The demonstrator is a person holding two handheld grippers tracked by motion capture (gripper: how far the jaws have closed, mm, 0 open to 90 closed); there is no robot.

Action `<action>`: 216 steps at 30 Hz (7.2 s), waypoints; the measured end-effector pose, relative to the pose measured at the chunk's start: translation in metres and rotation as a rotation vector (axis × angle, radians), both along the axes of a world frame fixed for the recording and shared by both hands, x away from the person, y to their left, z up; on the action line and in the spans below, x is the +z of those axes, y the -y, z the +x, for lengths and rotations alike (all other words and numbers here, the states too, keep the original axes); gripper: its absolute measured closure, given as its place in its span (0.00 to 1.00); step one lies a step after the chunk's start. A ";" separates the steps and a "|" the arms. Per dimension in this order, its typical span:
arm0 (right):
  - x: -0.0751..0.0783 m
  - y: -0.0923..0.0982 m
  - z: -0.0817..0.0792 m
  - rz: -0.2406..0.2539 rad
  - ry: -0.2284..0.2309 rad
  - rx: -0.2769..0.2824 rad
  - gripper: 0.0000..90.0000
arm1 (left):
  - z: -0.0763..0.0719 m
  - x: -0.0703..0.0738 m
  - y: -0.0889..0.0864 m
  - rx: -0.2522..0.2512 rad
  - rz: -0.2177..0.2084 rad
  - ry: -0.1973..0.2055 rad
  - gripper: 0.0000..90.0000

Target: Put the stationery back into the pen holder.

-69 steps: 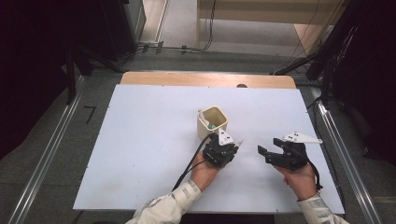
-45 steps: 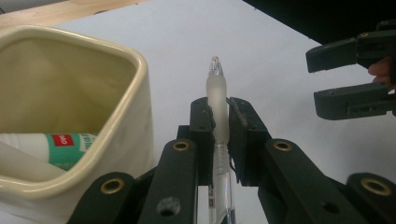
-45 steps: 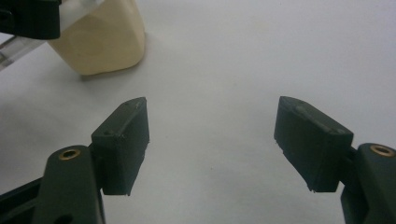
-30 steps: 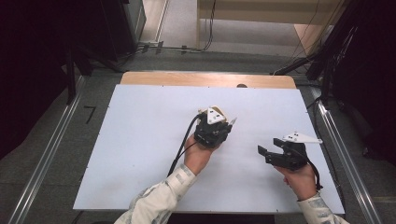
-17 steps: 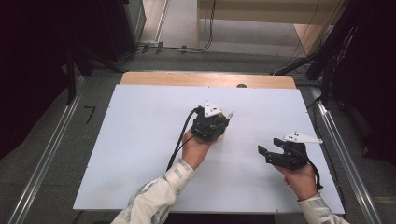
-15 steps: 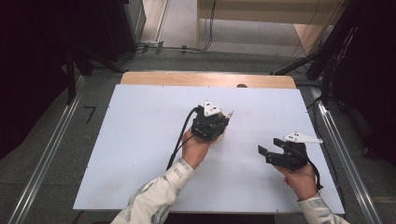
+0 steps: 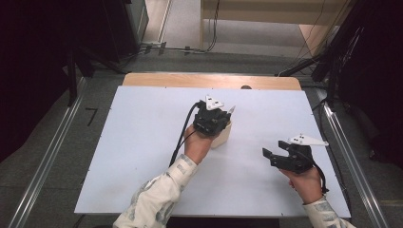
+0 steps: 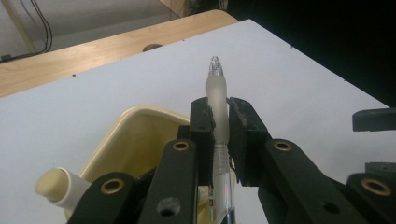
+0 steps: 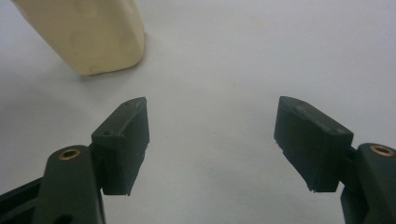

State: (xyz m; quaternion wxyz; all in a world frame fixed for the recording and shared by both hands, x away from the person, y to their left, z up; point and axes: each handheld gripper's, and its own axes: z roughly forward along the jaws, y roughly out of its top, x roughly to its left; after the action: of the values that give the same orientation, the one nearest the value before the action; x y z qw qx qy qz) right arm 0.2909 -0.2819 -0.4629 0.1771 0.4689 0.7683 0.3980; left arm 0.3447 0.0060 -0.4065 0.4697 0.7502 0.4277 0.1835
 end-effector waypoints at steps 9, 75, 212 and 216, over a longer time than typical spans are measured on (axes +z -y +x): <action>0.000 0.000 0.000 0.001 -0.001 0.000 0.28 | 0.010 0.003 0.002 0.011 0.007 0.000 0.91; -0.001 0.002 0.001 0.002 -0.002 0.004 0.28 | 0.042 0.010 0.013 0.061 0.020 0.049 0.90; -0.003 0.029 -0.009 -0.015 -0.004 -0.064 0.20 | -0.111 -0.076 -0.168 0.328 0.051 -0.023 0.22; -0.004 0.035 -0.011 -0.013 -0.007 -0.078 0.20 | -0.115 -0.081 -0.179 0.353 0.065 -0.038 0.22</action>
State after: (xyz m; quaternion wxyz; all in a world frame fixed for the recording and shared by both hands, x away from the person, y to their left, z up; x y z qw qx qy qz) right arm 0.2795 -0.3165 -0.4668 0.1929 0.4990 0.7526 0.3839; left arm 0.2292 0.1848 -0.4873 0.3975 0.6818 0.5552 0.2626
